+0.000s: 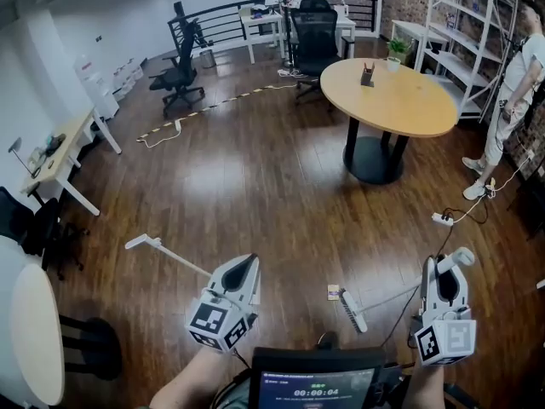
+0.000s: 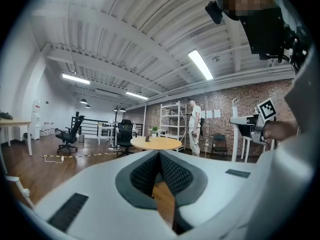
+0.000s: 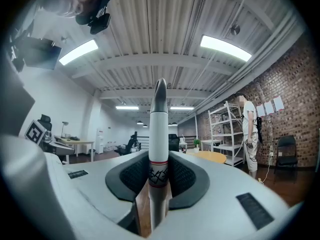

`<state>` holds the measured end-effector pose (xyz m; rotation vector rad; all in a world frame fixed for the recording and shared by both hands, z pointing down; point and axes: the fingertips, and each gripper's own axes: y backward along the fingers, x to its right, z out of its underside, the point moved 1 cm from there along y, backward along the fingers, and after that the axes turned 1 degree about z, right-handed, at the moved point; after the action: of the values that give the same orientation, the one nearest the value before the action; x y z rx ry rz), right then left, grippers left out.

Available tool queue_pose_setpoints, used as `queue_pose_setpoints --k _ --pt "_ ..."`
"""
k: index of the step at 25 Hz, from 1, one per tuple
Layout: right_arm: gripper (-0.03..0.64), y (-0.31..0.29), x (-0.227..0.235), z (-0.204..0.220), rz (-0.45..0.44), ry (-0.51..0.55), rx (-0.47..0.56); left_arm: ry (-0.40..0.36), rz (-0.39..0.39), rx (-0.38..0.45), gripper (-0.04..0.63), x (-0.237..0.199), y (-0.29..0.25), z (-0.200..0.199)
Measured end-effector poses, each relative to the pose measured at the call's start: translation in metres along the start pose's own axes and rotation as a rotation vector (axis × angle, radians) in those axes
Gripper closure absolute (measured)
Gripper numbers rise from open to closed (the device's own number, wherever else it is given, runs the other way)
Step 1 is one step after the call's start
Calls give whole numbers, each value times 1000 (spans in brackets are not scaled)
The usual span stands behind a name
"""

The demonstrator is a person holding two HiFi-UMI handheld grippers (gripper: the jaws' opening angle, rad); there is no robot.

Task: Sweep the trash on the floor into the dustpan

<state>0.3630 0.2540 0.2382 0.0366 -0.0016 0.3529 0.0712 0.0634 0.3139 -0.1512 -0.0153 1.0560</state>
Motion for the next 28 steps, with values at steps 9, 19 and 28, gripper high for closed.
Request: queue_pose_setpoints --k 9,19,28 --pt "505 -41 87 26 14 -8 4 -11 12 -48 595 33 -90 7" --pt "503 -97 152 91 9 -13 -58 24 97 -84 595 69 -195 42" --pt "505 -124 141 128 89 48 -62 34 205 -82 595 24 -220 76"
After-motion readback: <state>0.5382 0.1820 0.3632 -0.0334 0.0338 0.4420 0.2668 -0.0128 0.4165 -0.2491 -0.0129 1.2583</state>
